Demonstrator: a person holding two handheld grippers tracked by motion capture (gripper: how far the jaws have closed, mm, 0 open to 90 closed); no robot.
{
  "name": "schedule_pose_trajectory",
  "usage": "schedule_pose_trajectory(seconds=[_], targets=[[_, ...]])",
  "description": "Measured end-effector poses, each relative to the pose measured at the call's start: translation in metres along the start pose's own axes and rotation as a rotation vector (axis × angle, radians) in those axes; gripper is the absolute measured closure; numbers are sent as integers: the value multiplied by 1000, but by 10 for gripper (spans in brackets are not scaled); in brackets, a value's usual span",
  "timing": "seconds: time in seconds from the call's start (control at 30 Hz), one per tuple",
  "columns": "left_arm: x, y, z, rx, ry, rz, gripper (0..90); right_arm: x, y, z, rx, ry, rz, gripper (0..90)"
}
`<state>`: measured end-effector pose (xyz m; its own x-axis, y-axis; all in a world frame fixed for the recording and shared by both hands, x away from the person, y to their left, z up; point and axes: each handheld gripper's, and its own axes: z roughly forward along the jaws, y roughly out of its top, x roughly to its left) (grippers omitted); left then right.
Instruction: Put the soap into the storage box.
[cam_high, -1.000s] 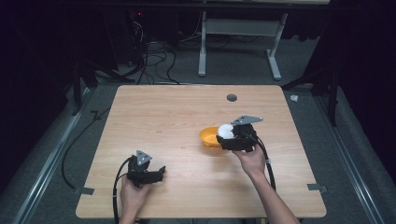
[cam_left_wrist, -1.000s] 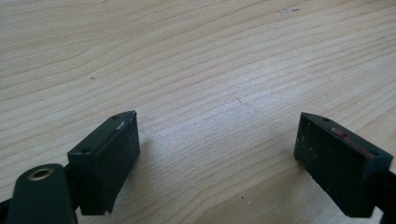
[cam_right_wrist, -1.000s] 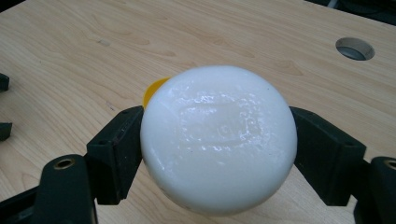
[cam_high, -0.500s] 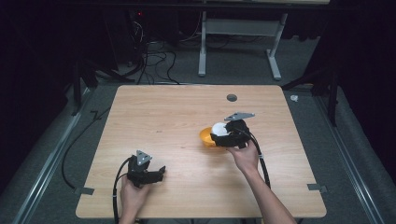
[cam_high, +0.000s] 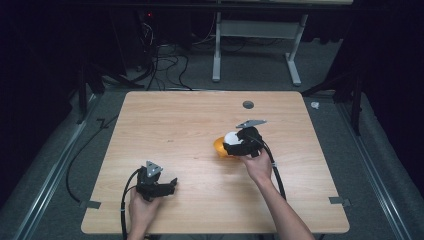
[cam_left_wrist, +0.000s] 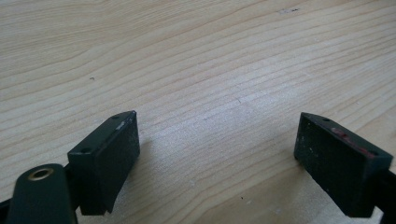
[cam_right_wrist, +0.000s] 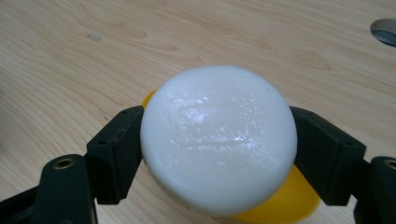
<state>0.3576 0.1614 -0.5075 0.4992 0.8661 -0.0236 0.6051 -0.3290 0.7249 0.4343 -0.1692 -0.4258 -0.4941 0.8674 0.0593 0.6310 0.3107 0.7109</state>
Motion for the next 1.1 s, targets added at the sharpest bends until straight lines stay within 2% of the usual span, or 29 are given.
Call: schedule_pose_trajectory(seconds=[0.17,0.57,1.1], targets=[[0,0,0,0,0,0,145,0,0,5,10,-9,-5,236],[0,0,0,0,-1,0,146,-3,-1,16,44,-29,16,235],[0,0,0,-1,-1,0,147,-3,-3,28,73,-29,38,234]])
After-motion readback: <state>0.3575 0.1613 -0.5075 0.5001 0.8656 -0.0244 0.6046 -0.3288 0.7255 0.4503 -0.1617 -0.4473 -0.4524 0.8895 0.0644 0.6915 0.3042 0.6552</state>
